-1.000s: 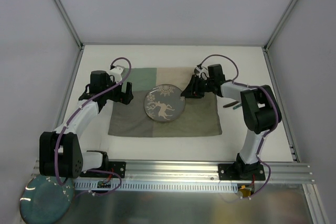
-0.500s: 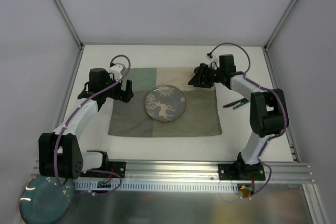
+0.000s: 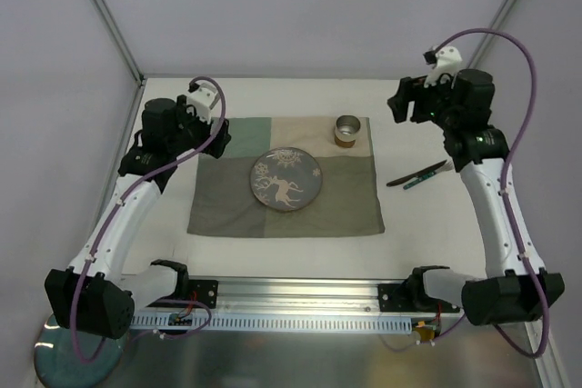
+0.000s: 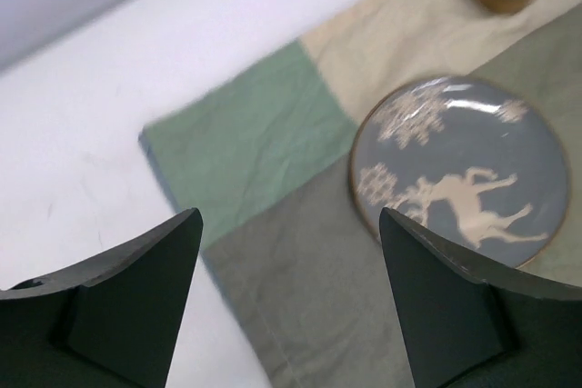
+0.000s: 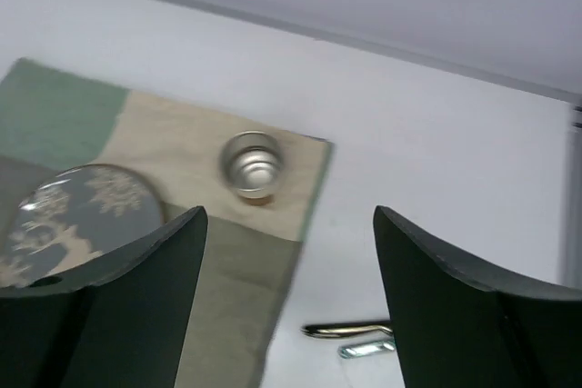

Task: Set the dinner table for one person

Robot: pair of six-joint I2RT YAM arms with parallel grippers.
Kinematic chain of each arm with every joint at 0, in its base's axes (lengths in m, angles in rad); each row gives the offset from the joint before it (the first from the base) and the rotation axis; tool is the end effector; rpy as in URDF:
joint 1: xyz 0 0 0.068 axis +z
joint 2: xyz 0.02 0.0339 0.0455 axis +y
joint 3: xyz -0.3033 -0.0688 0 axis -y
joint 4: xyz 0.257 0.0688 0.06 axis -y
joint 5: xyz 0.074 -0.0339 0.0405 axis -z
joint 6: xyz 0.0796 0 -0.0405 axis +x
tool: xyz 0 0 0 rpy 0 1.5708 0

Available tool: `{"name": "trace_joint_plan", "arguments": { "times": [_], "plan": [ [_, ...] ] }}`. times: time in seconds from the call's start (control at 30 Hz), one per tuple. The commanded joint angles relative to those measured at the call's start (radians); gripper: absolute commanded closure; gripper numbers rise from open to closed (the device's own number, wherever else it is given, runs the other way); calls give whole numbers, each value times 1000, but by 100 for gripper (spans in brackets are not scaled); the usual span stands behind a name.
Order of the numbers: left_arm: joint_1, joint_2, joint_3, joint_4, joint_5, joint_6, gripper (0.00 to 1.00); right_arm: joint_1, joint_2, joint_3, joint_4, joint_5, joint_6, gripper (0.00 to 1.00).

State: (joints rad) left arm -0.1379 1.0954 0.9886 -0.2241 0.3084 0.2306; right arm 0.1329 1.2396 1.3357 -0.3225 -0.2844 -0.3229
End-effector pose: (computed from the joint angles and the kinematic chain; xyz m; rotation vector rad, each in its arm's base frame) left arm 0.2788 -0.0631 0.3667 0.5496 1.8104 -0.2298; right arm 0.3122 0.0643 0.4509 -0.5991 1.6863 0.1192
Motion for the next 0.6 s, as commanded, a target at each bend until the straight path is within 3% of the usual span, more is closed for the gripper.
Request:
{"name": "trace_joint_plan", "arguments": {
  "times": [0.0, 0.13, 0.23, 0.37, 0.57],
  "plan": [
    [-154, 1, 122, -38, -28, 122, 20, -88, -58, 54, -150, 198, -119, 23],
    [-374, 137, 240, -95, -13, 231, 18, -246, -112, 62, -268, 142, -108, 21],
    [-478, 248, 330, -101, -29, 305, 14, -395, -149, -8, -268, 30, -96, 21],
    [-658, 515, 500, -107, -129, 409, 20, -510, -192, -70, -297, -73, -111, 22],
    [-726, 831, 773, -136, -126, 480, 20, -590, -215, -173, -300, -182, -102, 21]
  ]
}}
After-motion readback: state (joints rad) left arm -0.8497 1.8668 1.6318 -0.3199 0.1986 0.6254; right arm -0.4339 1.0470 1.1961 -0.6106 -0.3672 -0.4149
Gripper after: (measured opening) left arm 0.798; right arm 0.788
